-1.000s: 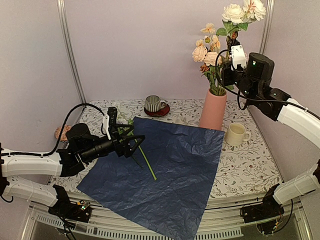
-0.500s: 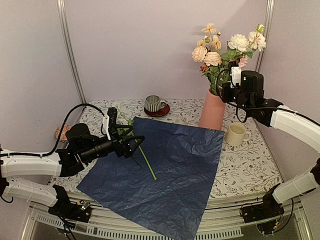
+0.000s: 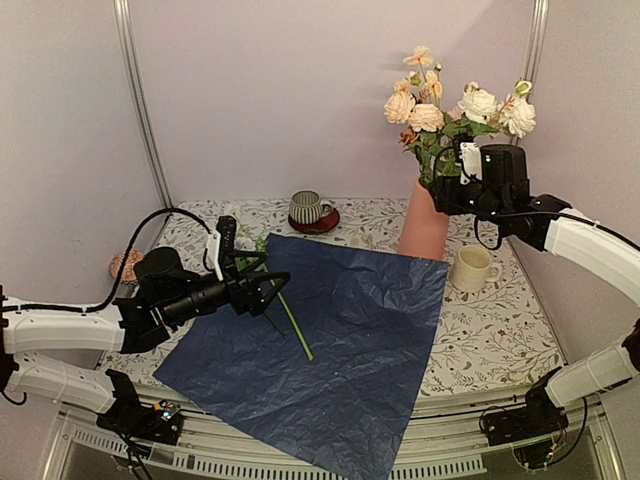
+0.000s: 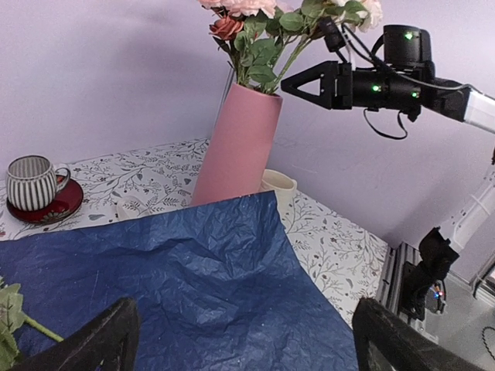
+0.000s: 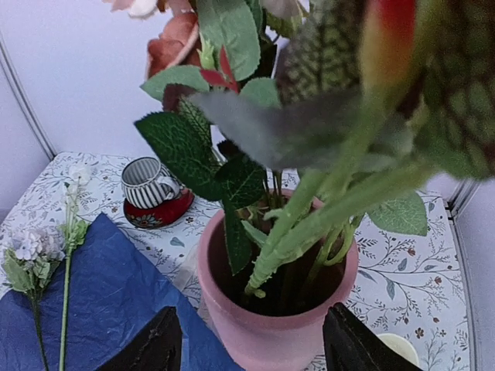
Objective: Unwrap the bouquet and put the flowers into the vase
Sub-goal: Place the fake flower in the vase, then pick up the fake flower from the flattened wrapping paper.
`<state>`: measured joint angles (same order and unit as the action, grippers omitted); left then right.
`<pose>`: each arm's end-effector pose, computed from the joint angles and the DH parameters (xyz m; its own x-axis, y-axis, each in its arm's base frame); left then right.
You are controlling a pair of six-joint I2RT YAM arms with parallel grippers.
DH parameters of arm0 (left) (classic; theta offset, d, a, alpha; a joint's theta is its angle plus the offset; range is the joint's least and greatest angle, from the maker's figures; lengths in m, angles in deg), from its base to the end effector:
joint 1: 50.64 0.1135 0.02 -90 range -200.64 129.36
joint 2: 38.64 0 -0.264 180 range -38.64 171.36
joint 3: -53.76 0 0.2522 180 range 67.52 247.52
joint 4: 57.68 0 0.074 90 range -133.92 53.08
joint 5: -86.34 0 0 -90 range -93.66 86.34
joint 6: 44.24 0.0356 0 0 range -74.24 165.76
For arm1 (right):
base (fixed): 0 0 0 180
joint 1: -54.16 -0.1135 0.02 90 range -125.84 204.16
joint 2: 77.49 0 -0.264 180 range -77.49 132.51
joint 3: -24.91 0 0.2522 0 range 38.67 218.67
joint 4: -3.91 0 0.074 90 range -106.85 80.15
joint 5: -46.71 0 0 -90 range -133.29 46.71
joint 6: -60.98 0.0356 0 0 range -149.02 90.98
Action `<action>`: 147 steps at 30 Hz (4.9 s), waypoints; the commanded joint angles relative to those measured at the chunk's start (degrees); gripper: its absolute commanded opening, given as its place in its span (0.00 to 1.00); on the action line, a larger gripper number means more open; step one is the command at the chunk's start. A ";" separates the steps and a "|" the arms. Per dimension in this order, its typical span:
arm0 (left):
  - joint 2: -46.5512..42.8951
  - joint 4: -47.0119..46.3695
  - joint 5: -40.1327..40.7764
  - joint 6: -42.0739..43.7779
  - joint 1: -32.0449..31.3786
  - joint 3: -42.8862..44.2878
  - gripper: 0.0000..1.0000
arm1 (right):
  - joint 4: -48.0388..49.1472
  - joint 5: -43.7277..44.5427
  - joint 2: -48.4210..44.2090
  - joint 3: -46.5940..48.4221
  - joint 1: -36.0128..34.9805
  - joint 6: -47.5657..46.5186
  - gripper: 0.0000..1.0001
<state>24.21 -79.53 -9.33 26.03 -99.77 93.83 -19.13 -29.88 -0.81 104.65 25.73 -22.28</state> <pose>0.1553 -0.1849 0.2490 -0.2859 -0.1830 -0.9406 0.7656 0.5467 -0.3391 0.2793 0.1418 0.3467 -0.3303 -0.0490 -0.9426 -0.2343 0.9717 0.0316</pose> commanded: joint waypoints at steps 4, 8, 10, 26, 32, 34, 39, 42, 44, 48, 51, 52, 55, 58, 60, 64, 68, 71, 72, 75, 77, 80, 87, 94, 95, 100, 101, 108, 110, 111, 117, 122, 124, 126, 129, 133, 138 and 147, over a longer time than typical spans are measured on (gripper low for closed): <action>1.34 -0.33 0.42 -0.31 -0.31 1.07 0.98 | -5.83 -10.25 -6.77 4.85 0.04 2.03 0.65; 1.90 -0.68 0.36 -0.41 -0.33 1.29 0.98 | -6.32 -15.11 -8.47 4.60 0.02 4.75 0.65; 2.18 -0.97 0.33 -0.55 -0.33 1.34 0.98 | -6.00 -16.78 -9.23 3.80 -0.03 6.22 0.65; 6.91 -2.40 -1.73 -0.29 -0.32 3.71 0.98 | -6.90 -12.88 -14.72 -7.16 0.03 10.18 0.77; 8.82 -3.86 -2.62 -0.61 -0.33 4.31 0.98 | -5.69 -9.31 -12.82 -9.82 0.03 9.91 0.83; 9.12 -3.94 -2.86 -0.65 -0.33 4.53 0.98 | -4.57 -9.11 -12.03 -11.35 0.04 9.58 0.87; 8.43 -3.05 -2.33 -0.08 -0.27 4.67 0.98 | -1.24 -9.44 -10.81 -15.83 0.00 9.08 0.90; 7.69 -2.34 -1.82 0.13 -0.27 4.57 0.98 | 0.87 -9.65 -10.85 -18.48 0.03 8.91 0.91; 7.32 -2.20 -1.57 0.28 -0.29 4.38 0.98 | 2.46 -10.53 -10.85 -20.02 0.04 8.90 0.91; 7.05 -1.60 -0.86 0.88 -0.27 4.46 0.98 | 5.33 -12.97 -10.21 -22.82 0.00 8.97 0.91; 6.65 -0.37 0.56 1.43 -0.28 4.73 0.98 | 6.41 -15.08 -8.42 -24.08 -0.01 9.62 0.91; 6.48 0.22 1.22 1.44 -0.24 4.90 0.98 | 6.60 -16.06 -7.61 -24.13 0.00 9.72 0.91; 5.87 1.65 2.67 1.43 -0.10 4.98 0.98 | 6.88 -18.61 -5.03 -24.13 -0.32 9.99 0.91; 5.09 2.66 4.78 0.83 0.07 4.51 0.98 | 8.45 -19.16 -3.34 -24.45 -2.39 9.96 0.91; 4.56 3.68 6.60 0.12 0.35 4.14 0.98 | 9.92 -18.77 -2.56 -24.64 -4.54 9.58 0.91; 5.08 11.13 13.90 -4.76 2.77 5.49 0.98 | 15.16 -19.55 0.39 -24.52 -8.03 9.45 0.91; 8.73 19.21 11.82 -10.96 8.31 7.55 0.91 | 18.72 -21.28 6.58 -21.52 -10.50 9.57 0.88; 10.50 20.20 9.48 -13.28 10.36 7.77 0.81 | 20.52 -21.60 11.33 -18.45 -12.46 7.72 0.86; 10.89 20.51 9.47 -14.20 10.51 7.86 0.78 | 21.36 -21.73 12.43 -17.67 -12.96 7.07 0.86; 12.26 21.27 10.25 -18.40 10.80 7.98 0.70 | 23.27 -22.13 14.87 -15.47 -14.12 4.60 0.86; 13.70 20.69 9.97 -21.67 10.84 8.04 0.68 | 24.31 -22.34 15.84 -14.19 -14.28 3.58 0.86; 17.04 21.30 9.56 -25.34 10.82 9.65 0.64 | 27.33 -22.04 16.91 -13.31 -14.32 1.86 0.86; 26.07 27.30 10.28 -28.90 8.55 18.26 0.61 | 44.57 -18.25 18.07 -22.73 -14.50 2.92 0.86; 32.40 41.64 25.07 -38.39 4.19 27.88 0.55 | 53.15 -13.75 17.76 -29.10 -14.86 3.41 0.85; 33.61 44.89 26.92 -40.04 3.90 29.71 0.54 | 53.14 -13.54 17.87 -28.99 -14.87 3.13 0.85; 40.96 63.07 33.43 -46.52 2.77 42.05 0.48 | 53.33 -15.07 18.20 -28.75 -14.99 3.42 0.85; 42.20 65.16 33.97 -46.93 2.65 43.85 0.48 | 53.28 -15.39 18.09 -28.79 -15.18 3.38 0.85; 46.47 64.85 32.76 -47.30 2.48 46.65 0.47 | 53.13 -14.38 17.11 -29.07 -15.46 2.34 0.85; 48.00 64.80 32.05 -47.03 2.59 47.79 0.47 | 52.97 -14.60 17.09 -29.11 -15.54 2.16 0.85; 48.63 64.86 31.56 -46.73 2.64 48.39 0.48 | 52.96 -14.76 17.14 -28.99 -15.52 2.14 0.85; 52.36 64.80 29.24 -45.77 3.77 50.65 0.42 | 52.54 -14.82 17.44 -28.56 -15.62 1.96 0.85; 53.21 64.80 28.48 -46.10 3.99 51.18 0.34 | 52.36 -15.08 17.51 -28.44 -15.67 1.86 0.85; 53.50 65.50 28.23 -47.12 4.14 51.30 0.31 | 52.26 -15.15 17.60 -28.39 -15.69 1.71 0.85; 53.45 65.95 28.20 -48.85 4.41 50.88 0.29 | 52.06 -15.40 17.69 -28.24 -15.71 1.57 0.85; 53.67 65.03 27.34 -49.18 4.86 50.39 0.27 | 51.82 -15.60 17.71 -28.09 -15.70 1.65 0.85; 55.06 65.06 25.99 -48.86 5.40 51.03 0.24 | 51.75 -15.52 17.75 -28.01 -15.71 1.53 0.85; 56.18 65.01 24.14 -49.44 6.19 51.02 0.15 | 51.39 -15.31 18.06 -27.70 -15.75 1.37 0.85; 56.17 64.81 22.12 -49.68 7.27 51.07 0.00 | 51.03 -15.08 17.62 -27.70 -15.76 1.03 0.86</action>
<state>79.02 -15.27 15.02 -23.10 -93.52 144.62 31.93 -45.29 16.85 75.80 10.33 -20.62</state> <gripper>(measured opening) 0.041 0.855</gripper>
